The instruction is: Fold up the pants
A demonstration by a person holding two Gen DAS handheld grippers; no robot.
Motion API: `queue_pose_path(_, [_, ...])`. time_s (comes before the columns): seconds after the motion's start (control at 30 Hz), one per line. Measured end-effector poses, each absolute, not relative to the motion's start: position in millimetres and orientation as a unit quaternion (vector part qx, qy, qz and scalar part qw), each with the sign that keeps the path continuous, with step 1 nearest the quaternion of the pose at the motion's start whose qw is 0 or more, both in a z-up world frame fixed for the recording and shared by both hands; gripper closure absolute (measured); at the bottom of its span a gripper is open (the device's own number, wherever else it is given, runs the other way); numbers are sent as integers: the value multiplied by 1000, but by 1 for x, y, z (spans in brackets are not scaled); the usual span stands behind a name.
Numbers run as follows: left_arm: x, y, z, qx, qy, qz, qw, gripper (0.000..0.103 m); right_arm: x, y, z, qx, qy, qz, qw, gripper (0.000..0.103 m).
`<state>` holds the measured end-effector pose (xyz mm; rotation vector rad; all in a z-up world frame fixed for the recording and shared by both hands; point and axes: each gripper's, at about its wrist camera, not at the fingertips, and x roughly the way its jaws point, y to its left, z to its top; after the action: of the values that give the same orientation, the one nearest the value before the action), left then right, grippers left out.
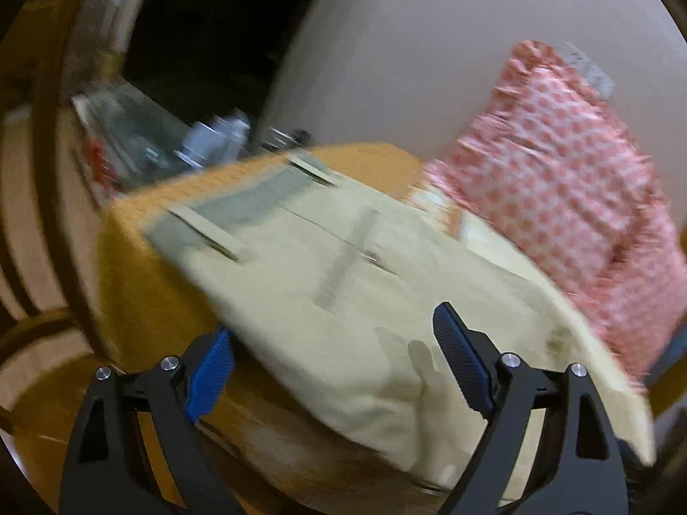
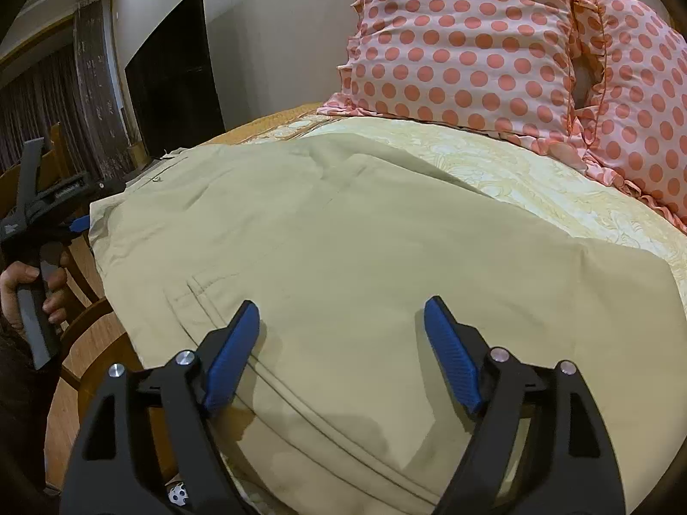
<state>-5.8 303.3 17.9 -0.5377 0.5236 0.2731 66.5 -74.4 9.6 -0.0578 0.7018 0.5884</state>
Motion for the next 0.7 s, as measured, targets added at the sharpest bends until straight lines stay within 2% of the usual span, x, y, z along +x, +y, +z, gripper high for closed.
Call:
queue_pose_path(0.1, [-5, 299, 17, -310, 255, 84, 912, 16, 67, -74, 9, -27, 338, 284, 897, 24])
queue_pose_path(0.2, [-9, 315, 11, -386, 235, 67, 890, 28, 67, -73, 9, -26, 337, 285, 897, 24])
queue_pose_path(0.27, [-12, 335, 4, -455, 220, 57, 861, 41, 67, -73, 9, -25, 337, 286, 897, 24])
queue_pose_path(0.3, [-12, 345, 0, -484, 217, 56, 846, 43, 68, -73, 9, -24, 337, 286, 897, 23])
queue_pose_path(0.4, [-11, 354, -5, -512, 218, 65, 828, 56, 67, -73, 9, -19, 335, 288, 897, 23])
queue_pose_path(0.43, [-11, 356, -7, -519, 223, 77, 822, 69, 67, -74, 9, -16, 334, 289, 897, 23])
queue_pose_path(0.47, [-11, 357, -8, -522, 227, 89, 818, 88, 66, -75, 10, -12, 334, 291, 896, 23])
queue_pose_path(0.57, [-9, 351, 2, -492, 239, 115, 829, 92, 64, -85, 12, 15, 337, 304, 891, 22])
queue_pose_path(0.7, [4, 311, 51, -366, 245, 153, 885, 93, 58, -115, 19, 62, 332, 307, 890, 21])
